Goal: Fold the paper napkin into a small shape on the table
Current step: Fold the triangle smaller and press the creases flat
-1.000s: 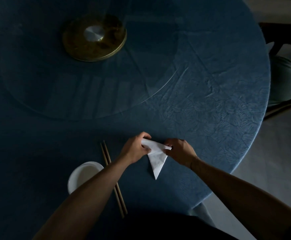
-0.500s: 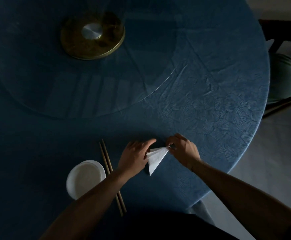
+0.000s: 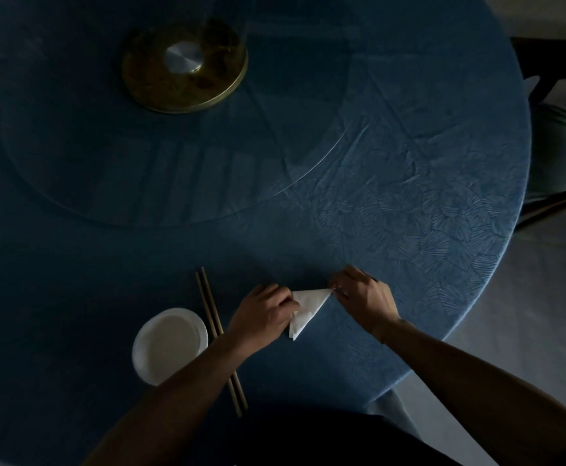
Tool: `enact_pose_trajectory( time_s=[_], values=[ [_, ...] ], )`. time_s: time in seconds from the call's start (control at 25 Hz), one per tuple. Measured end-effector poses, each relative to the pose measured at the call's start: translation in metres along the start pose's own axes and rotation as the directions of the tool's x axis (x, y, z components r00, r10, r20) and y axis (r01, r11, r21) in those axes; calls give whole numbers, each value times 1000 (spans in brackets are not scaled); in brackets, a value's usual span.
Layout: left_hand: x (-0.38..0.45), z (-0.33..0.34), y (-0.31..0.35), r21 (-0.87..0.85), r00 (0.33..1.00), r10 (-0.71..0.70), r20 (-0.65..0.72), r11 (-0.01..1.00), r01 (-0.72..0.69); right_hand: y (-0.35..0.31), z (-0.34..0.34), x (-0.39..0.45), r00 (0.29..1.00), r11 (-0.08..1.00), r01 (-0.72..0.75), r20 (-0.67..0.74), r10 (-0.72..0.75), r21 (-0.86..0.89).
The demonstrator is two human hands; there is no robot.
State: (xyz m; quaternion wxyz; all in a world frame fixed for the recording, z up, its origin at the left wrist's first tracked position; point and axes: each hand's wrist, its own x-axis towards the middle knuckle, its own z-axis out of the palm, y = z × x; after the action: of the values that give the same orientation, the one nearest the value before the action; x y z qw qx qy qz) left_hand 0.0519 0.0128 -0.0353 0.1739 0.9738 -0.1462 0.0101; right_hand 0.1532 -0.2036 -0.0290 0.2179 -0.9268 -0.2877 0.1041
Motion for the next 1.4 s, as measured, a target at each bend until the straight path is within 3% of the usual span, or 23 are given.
enact_pose_trajectory(
  time_s=[0.2,0.44,0.88,0.96,1.04,1.16,1.28,1.4],
  values=[
    [-1,1,-3,58,1000,28,9,998,-29,-4,1,-2,998,998,55,-3,-55,-41],
    [0,0,-3,124,994,98,52,987,-103,-5,-5,-1,1000,1000,12,6,-12,-12],
    [-9,-4,-6,159,978,104,179,978,-133,-3,-3,-5,998,1000,2,59,-1,-19],
    [-12,-6,-6,171,975,99,199,976,-134,-6,-2,-8,998,997,55,14,-54,-51],
    [-14,-10,-6,173,974,80,210,978,-118,-9,-3,-13,978,970,205,-15,-208,-129],
    [-15,-12,0,128,981,55,184,989,-79,-14,1,-26,909,884,417,94,-406,-211],
    [-15,-3,16,92,985,47,169,994,-64,-14,10,-39,886,864,425,322,-334,-271],
    [-20,16,40,108,979,-56,197,993,35,-11,16,-44,881,862,392,401,-251,-322]
  ],
)
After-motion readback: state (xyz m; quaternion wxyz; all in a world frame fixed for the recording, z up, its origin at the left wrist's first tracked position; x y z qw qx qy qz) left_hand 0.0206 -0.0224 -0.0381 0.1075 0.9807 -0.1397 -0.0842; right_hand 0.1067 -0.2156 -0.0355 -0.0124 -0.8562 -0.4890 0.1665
